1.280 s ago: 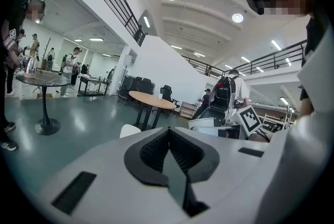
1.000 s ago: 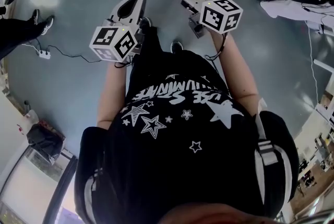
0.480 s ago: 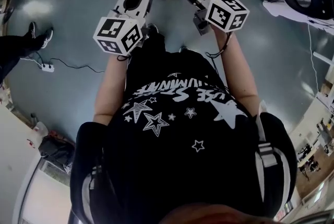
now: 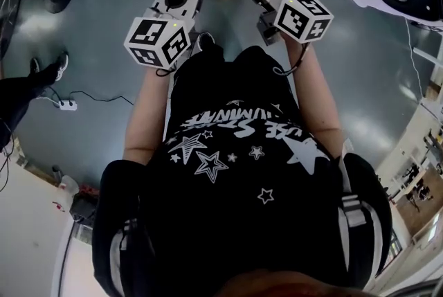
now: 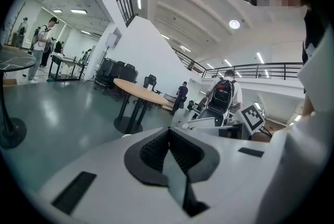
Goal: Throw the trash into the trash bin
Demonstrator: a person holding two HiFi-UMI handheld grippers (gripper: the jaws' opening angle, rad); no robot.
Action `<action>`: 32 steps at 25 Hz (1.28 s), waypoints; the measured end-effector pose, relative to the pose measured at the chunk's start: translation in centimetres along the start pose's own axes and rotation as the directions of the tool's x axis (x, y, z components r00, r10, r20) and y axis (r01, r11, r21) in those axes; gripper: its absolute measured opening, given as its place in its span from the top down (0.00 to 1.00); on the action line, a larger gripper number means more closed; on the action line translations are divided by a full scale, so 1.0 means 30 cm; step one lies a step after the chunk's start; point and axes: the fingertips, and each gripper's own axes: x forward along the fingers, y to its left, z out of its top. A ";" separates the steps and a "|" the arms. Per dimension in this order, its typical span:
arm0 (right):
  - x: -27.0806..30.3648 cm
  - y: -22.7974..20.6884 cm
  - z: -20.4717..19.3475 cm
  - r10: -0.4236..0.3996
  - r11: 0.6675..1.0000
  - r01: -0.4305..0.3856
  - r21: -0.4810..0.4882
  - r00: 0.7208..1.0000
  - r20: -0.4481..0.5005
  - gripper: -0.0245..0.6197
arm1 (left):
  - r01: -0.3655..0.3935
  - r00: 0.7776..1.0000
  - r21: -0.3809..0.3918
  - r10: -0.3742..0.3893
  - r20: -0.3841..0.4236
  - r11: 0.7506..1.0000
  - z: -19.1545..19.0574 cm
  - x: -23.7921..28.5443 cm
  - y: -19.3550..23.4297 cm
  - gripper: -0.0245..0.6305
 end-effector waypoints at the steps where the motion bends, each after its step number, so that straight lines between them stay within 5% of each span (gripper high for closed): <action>1: 0.006 -0.010 -0.005 -0.011 1.000 0.011 0.002 1.000 -0.005 0.45 | 0.004 1.000 -0.004 -0.004 -0.005 1.000 -0.004 0.016 0.017 0.95; 9: 0.075 -0.116 -0.059 -0.041 0.999 0.042 0.033 0.998 -0.042 0.45 | -0.008 0.999 -0.025 0.006 -0.051 1.000 -0.081 0.125 0.103 0.95; 19: 0.245 -0.220 -0.128 0.020 0.997 -0.012 0.081 0.994 -0.104 0.45 | -0.116 0.990 -0.018 0.114 -0.088 0.993 -0.129 0.193 0.203 0.95; 32: 0.416 -0.465 -0.311 0.031 0.999 -0.040 -0.026 0.961 -0.273 0.45 | -0.240 0.956 -0.109 0.216 -0.197 0.965 -0.448 0.375 0.360 0.95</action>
